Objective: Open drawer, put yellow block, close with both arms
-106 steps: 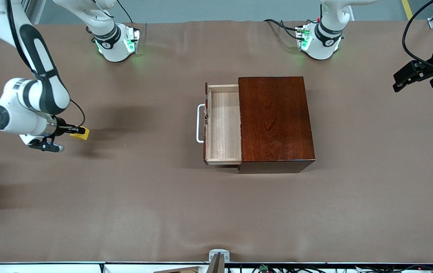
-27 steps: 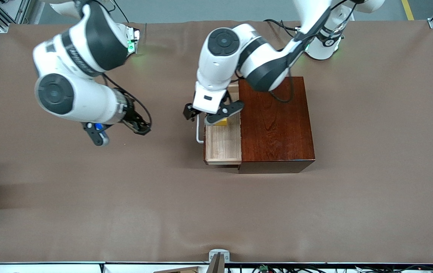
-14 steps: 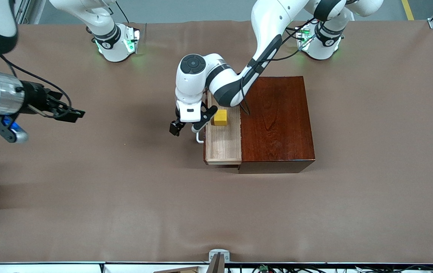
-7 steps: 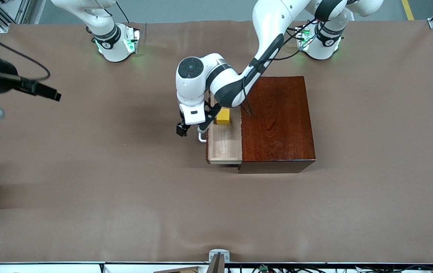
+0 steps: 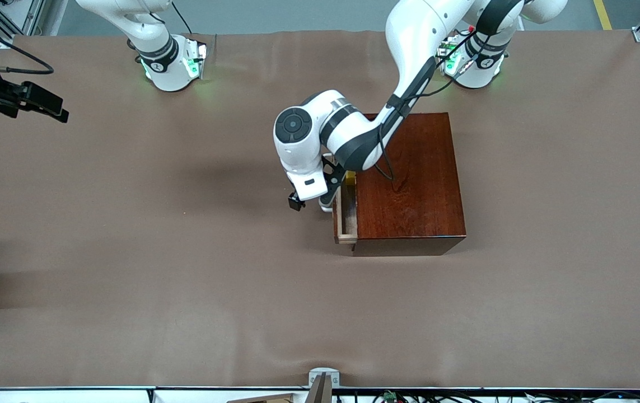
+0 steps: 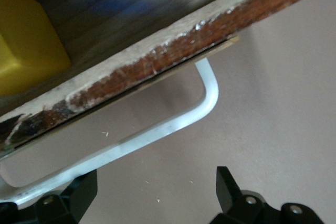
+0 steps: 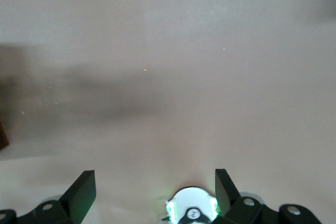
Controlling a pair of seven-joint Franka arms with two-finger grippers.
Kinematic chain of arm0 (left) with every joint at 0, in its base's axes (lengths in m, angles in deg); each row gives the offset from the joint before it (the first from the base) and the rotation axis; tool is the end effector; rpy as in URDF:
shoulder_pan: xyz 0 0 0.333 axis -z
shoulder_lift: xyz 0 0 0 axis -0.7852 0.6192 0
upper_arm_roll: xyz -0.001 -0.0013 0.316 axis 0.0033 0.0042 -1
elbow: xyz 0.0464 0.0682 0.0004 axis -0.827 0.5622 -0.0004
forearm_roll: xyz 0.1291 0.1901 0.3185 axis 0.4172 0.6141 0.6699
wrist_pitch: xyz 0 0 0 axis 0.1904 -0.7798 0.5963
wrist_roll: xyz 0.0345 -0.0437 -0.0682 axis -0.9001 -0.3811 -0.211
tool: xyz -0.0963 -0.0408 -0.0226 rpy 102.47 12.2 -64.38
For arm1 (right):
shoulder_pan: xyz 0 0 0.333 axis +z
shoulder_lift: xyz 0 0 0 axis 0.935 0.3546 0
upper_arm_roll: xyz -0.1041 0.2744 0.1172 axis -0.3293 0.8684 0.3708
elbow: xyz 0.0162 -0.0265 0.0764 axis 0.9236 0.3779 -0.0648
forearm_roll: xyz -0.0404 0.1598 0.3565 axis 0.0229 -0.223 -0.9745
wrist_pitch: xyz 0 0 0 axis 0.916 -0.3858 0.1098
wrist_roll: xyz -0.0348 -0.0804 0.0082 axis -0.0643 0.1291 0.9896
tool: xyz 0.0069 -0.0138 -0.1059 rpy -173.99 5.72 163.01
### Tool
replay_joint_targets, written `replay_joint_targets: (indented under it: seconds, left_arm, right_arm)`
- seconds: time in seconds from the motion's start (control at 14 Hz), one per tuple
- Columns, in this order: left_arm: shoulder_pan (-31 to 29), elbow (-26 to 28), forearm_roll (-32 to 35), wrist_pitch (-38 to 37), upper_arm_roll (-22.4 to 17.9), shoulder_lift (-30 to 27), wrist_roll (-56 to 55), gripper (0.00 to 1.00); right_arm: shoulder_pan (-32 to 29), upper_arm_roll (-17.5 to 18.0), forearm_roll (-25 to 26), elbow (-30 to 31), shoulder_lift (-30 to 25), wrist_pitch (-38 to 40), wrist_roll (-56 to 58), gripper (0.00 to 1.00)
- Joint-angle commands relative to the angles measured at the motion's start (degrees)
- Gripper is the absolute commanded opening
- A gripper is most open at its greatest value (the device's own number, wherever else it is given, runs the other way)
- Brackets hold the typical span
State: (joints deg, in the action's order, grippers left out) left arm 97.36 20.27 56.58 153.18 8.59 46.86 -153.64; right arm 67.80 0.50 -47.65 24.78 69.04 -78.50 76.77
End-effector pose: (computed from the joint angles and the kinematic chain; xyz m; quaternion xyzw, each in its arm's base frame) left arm 0.4961 -0.5637 0.2918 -0.8495 -0.5269 0.0074 0.0261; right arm 0.5238 0.0311 0.6680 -0.9964 0.0345 0.0775 0.0065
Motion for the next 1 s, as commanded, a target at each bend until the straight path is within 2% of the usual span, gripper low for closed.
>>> replay_joint_targets:
  seconds: [0.0,0.21,0.36,0.43,0.57,0.93]
  left_arm:
    - [-1.32,1.27,2.01,-4.79,-0.68,-1.02,0.7,1.0]
    - [-1.32,1.35,2.19,-7.96,-0.77,-1.46,0.52,1.0]
    - [-1.23,1.35,2.19,-9.1,-0.77,-1.64,-1.84,1.0]
    - [-1.14,1.35,2.19,-9.72,-0.77,-1.64,-2.9,1.0]
    - [-1.06,1.35,2.19,-12.35,-0.77,-1.99,-3.44,1.0]
    - [-1.06,1.0,4.99,-13.86,-0.59,-2.69,-1.42,1.0]
  right_arm:
    - [-1.99,0.69,1.34,6.03,-4.5,-3.38,3.6,1.0]
    - [-1.73,0.87,1.26,-0.28,-2.66,-3.29,4.22,1.0]
    - [-1.38,1.04,1.0,-0.83,-2.56,-3.55,3.69,1.0]
    - [-1.81,0.87,-0.4,-0.83,-2.48,-3.47,4.21,1.0]
    - [-3.57,-1.23,-7.67,-0.39,-2.65,-0.33,4.56,1.0]
    - [-4.28,-1.68,-4.73,-0.39,-2.39,-0.13,8.7,1.0]
